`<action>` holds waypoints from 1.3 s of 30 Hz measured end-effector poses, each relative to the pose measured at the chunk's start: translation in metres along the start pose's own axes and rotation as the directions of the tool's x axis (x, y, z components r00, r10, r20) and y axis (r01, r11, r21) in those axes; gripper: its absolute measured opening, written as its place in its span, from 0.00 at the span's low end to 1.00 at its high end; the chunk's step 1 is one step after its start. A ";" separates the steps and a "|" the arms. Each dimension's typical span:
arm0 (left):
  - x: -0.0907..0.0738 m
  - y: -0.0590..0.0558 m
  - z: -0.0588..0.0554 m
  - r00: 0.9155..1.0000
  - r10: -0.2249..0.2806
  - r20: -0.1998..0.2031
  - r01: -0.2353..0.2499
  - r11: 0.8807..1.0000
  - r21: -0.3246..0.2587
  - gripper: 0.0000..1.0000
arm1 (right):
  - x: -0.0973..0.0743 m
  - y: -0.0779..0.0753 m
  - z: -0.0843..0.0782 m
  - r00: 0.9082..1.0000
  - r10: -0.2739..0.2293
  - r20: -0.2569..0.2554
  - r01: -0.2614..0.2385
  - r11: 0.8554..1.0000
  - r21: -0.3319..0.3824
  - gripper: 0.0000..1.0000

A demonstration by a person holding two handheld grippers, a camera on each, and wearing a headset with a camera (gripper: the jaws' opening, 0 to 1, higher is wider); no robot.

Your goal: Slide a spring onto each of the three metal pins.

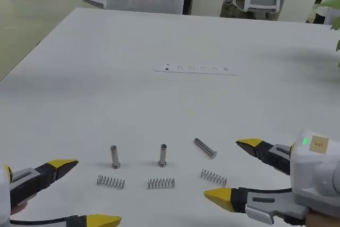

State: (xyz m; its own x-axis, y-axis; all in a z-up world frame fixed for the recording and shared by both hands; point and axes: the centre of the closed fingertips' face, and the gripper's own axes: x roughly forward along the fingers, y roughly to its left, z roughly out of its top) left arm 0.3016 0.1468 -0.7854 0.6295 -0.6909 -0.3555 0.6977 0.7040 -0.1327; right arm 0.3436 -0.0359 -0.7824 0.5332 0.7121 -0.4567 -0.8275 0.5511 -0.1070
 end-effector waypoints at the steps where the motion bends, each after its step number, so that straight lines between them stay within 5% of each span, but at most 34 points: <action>1: 0.000 0.000 0.000 1.000 0.000 0.000 0.000 1.000 0.000 0.81 | 0.000 0.000 0.000 1.000 -0.001 0.000 0.001 1.000 0.000 0.72; 39: 0.003 -0.002 -0.005 1.000 -0.010 -0.022 0.009 1.000 -0.005 0.79 | 0.001 -0.001 -0.011 0.999 0.002 -0.037 -0.002 1.000 0.010 0.62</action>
State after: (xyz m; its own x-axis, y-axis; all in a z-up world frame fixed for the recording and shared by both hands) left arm 0.2998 0.1442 -0.7906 0.6151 -0.6937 -0.3746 0.7020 0.6982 -0.1403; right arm 0.3426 -0.0403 -0.7924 0.5247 0.6969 -0.4889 -0.8267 0.5542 -0.0974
